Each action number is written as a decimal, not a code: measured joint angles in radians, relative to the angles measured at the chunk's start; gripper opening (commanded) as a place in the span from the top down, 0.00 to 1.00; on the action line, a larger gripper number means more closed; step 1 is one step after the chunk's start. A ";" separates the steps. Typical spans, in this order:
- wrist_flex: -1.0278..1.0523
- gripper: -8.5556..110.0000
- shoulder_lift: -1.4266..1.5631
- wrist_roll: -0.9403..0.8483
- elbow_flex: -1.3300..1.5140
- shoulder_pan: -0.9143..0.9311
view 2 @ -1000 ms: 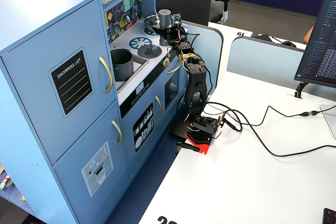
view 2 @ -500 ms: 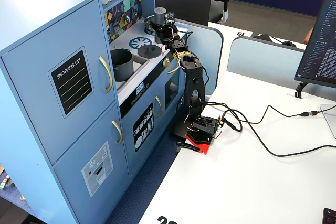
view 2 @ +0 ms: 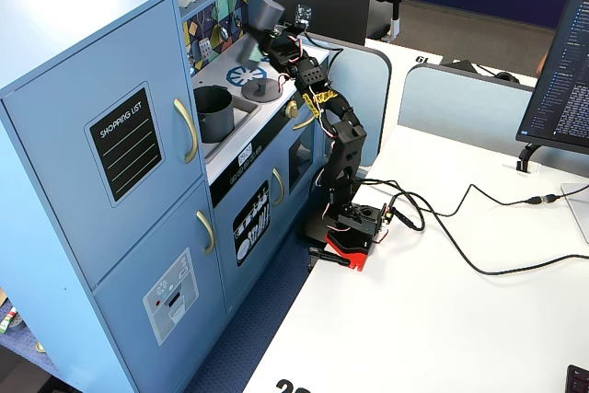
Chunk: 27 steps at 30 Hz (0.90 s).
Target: Put salt in the gray recipient
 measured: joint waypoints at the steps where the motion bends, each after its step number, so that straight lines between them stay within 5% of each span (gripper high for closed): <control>1: 0.031 0.93 0.026 0.084 0.000 -0.046; 17: 0.344 0.93 0.057 1.233 -0.166 -0.572; 27: 0.310 0.93 0.006 1.582 -0.196 -0.707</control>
